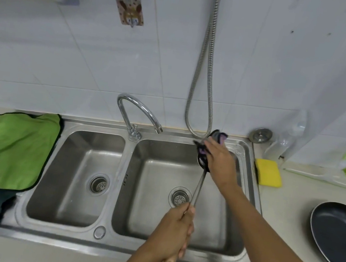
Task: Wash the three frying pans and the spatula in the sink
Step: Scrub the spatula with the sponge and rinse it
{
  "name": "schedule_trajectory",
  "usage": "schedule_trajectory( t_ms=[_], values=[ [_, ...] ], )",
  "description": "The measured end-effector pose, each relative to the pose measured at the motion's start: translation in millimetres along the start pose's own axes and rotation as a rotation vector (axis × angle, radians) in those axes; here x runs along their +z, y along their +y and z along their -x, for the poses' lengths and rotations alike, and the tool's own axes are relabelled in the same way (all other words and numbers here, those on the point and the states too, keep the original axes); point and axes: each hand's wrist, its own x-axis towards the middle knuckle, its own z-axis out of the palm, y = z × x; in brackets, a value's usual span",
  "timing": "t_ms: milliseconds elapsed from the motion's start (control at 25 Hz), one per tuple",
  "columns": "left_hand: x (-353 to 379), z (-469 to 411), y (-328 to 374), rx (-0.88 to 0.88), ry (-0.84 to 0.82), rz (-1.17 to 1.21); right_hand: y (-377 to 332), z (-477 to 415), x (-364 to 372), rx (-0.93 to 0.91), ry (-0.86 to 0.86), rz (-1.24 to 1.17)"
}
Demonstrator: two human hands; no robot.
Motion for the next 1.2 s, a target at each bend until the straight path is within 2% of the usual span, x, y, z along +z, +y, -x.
schedule_trajectory(
  t_ms=[120, 160, 240, 360, 480, 560, 680, 800, 880, 960, 1040, 1160, 1200],
  values=[
    [-3, 0, 4, 0.013, -0.028, 0.004, 5, 27, -1, -0.275, -0.139, 0.018],
    [1, 1, 3, 0.011, -0.035, -0.003, 14, 24, -5, -0.305, -0.153, 0.062],
    [11, 3, 5, 0.016, -0.046, -0.027, 32, 10, -8, -0.253, -0.081, 0.144],
    [13, 4, 9, 0.053, -0.103, -0.079, 36, -14, -23, -0.04, 0.065, 0.139],
    [10, 6, 12, 0.048, -0.114, -0.064, 32, -18, -28, 0.099, 0.087, 0.074],
    [8, -1, 10, -0.002, -0.099, 0.012, 13, 9, -14, 0.026, -0.003, -0.033],
    [2, -18, 8, -0.084, -0.052, 0.101, -20, 56, -4, -0.035, -0.192, -0.323],
    [-9, -33, 1, -0.131, -0.025, 0.044, -45, 90, -8, -0.064, -0.288, -0.429],
    [-11, -34, 1, -0.098, -0.013, -0.038, -51, 100, -15, -0.116, -0.322, -0.436],
    [-7, -27, 6, 0.0, -0.007, -0.182, -40, 90, -21, -0.171, -0.294, -0.292],
    [2, -18, 8, 0.104, 0.011, -0.333, -14, 62, -24, -0.171, -0.185, -0.047],
    [8, -18, 4, 0.312, 0.151, -0.815, 11, 23, -22, -0.236, -0.153, 0.42],
    [6, -23, 3, 0.371, 0.232, -0.957, 14, 15, -19, -0.207, -0.179, 0.458]
  ],
)
